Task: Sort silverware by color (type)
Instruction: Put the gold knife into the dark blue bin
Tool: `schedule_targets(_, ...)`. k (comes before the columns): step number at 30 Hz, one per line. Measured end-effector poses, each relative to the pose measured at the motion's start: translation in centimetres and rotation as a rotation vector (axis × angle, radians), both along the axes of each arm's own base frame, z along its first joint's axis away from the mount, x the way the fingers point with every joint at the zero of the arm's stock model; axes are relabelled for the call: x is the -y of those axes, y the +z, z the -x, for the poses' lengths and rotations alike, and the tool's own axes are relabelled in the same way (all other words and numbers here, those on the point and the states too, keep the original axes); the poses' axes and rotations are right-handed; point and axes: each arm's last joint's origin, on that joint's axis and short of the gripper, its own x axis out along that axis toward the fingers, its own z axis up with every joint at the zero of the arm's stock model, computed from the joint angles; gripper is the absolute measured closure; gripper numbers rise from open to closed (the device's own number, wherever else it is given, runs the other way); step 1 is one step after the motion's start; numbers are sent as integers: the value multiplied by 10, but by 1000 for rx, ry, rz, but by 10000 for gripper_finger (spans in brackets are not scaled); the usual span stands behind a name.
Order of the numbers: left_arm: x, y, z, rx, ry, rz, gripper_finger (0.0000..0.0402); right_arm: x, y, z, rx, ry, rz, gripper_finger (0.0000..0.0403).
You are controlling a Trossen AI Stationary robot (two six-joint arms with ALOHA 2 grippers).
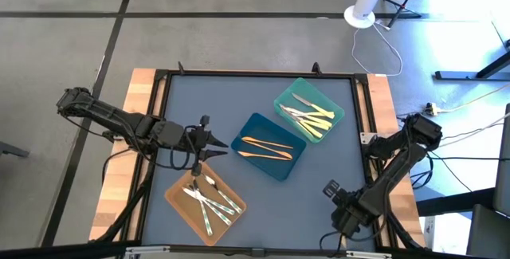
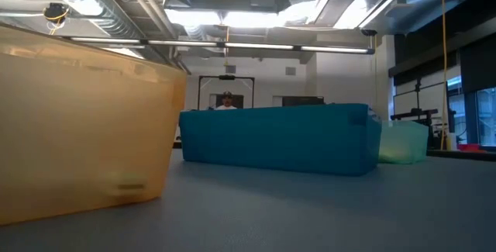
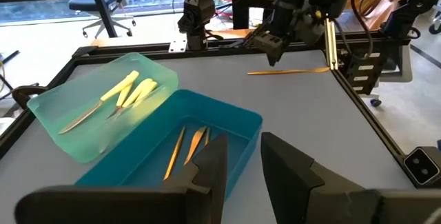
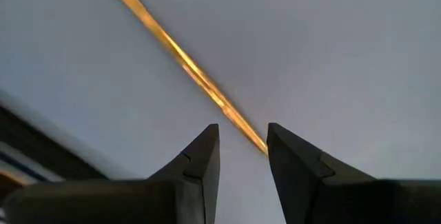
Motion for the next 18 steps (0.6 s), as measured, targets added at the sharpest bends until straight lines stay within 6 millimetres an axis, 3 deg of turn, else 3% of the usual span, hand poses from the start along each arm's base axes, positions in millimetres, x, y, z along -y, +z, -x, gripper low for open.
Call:
schedule_targets(10, 0, 0, 0, 0, 1, 1, 318, 4, -15, 2, 40, 12, 5, 292)
schedule_targets(18, 0, -1, 0, -9, 1, -2, 318, -12, -18, 20, 69, 117, -25, 292)
